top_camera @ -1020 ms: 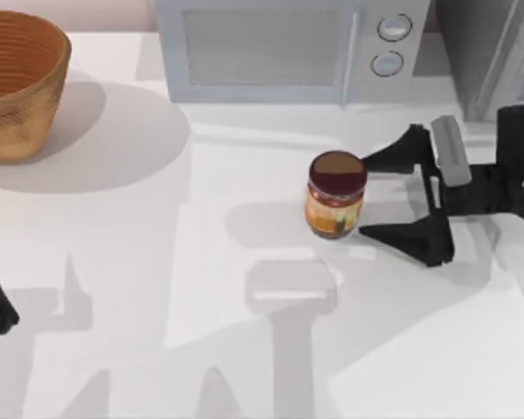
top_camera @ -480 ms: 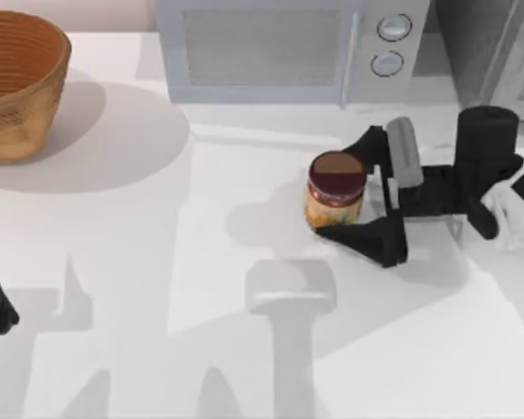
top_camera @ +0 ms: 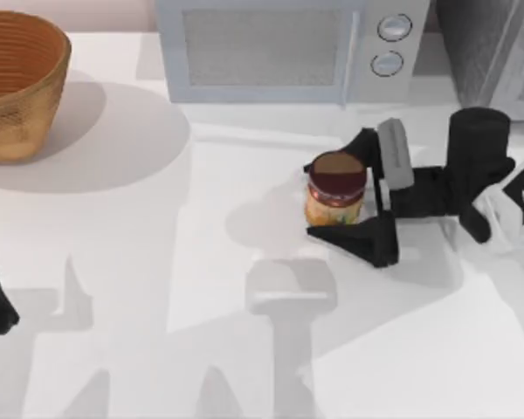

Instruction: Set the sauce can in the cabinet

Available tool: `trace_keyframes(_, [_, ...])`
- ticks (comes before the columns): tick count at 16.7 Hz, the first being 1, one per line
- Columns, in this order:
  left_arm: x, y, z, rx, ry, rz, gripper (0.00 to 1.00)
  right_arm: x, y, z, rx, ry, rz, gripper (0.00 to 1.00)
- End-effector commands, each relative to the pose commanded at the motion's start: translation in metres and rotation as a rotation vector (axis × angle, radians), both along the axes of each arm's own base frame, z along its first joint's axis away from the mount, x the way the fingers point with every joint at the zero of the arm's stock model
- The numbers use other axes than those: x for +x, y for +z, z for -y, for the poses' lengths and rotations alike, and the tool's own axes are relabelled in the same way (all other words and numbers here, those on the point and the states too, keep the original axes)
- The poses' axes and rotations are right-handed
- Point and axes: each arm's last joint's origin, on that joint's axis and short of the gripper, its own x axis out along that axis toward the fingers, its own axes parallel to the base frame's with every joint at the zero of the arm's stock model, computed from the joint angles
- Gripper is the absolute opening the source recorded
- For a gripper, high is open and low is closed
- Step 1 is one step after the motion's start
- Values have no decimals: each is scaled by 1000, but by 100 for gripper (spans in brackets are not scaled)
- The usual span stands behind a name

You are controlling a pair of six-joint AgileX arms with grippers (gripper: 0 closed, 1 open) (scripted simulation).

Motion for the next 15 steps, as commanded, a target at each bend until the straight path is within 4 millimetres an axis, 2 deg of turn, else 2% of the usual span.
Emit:
trace_keyframes(11, [0,0,0,0,0,0,100,0,0,0,0,0,0,2])
trace_keyframes(15, [0,0,0,0,0,0,100,0,0,0,0,0,0,0])
